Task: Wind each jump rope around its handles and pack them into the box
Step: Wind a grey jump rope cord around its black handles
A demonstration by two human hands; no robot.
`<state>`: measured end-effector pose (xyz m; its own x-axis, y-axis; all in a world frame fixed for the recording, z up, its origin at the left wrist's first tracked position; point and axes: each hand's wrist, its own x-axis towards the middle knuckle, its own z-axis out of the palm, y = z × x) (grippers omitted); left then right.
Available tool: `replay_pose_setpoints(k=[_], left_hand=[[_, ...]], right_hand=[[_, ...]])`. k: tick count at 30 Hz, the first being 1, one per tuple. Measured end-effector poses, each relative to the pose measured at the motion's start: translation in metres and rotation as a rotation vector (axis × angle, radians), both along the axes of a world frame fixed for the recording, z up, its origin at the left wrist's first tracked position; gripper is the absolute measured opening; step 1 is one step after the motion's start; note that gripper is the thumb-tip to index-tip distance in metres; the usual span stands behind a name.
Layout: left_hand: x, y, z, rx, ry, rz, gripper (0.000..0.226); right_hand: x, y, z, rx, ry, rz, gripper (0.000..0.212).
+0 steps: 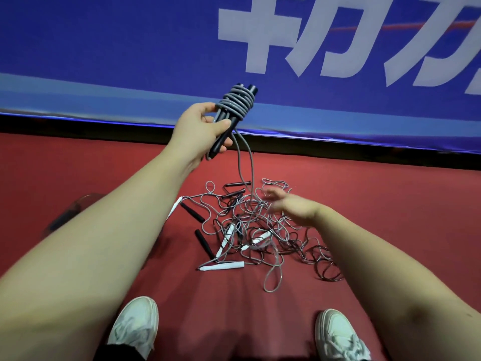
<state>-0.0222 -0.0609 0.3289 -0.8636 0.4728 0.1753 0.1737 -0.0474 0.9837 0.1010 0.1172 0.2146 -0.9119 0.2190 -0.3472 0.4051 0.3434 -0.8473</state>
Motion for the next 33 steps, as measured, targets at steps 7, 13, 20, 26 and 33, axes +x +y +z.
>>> replay_pose_setpoints(k=[7, 13, 20, 26, 33], left_hand=[[0.006, -0.004, 0.002, -0.08, 0.106, -0.024, 0.042], [-0.015, -0.025, -0.019, -0.323, 0.361, 0.125, 0.038], [-0.01, -0.023, -0.036, -0.73, 0.711, 0.042, 0.038], [0.004, -0.02, -0.037, -0.894, 0.924, -0.117, 0.029], [0.028, -0.008, -0.04, -1.04, 1.134, -0.376, 0.026]], right_hand=[[-0.038, -0.064, 0.052, -0.138, 0.527, -0.024, 0.027], [-0.024, -0.068, 0.064, 0.114, 0.315, -0.04, 0.027], [-0.01, -0.083, 0.104, 0.399, 0.133, 0.002, 0.027], [-0.006, -0.068, 0.117, -0.143, 0.051, -0.069, 0.029], [0.009, -0.055, 0.128, 0.586, -0.037, 0.0, 0.035]])
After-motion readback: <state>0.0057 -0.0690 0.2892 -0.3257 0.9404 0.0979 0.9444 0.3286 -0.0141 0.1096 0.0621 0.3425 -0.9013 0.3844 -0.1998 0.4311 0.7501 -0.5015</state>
